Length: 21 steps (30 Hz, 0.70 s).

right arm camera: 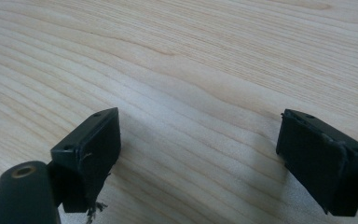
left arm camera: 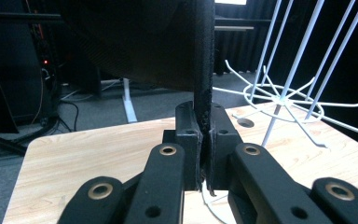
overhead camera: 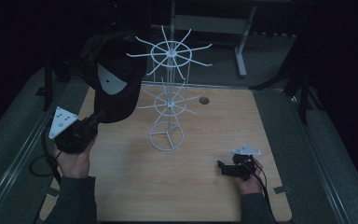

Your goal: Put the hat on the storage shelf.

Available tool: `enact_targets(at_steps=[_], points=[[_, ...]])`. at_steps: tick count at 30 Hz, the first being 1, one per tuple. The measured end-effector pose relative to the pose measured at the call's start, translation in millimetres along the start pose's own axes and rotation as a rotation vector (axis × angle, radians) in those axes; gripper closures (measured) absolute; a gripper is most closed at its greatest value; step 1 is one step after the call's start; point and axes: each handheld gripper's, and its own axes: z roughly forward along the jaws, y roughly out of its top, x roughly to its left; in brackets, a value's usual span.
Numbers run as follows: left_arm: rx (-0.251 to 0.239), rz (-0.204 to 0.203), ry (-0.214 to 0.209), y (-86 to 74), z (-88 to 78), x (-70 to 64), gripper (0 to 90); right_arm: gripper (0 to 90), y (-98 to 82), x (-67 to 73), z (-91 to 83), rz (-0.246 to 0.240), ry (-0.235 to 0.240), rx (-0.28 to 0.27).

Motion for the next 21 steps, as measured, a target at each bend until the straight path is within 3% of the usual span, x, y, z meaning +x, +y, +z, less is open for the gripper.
enact_targets(at_steps=[21], points=[[-0.021, 0.023, -0.001, 7.3, -0.1, -4.7, 86.4, 13.4, 0.0, 0.0, 0.0, -0.001, 0.0, 0.0]])
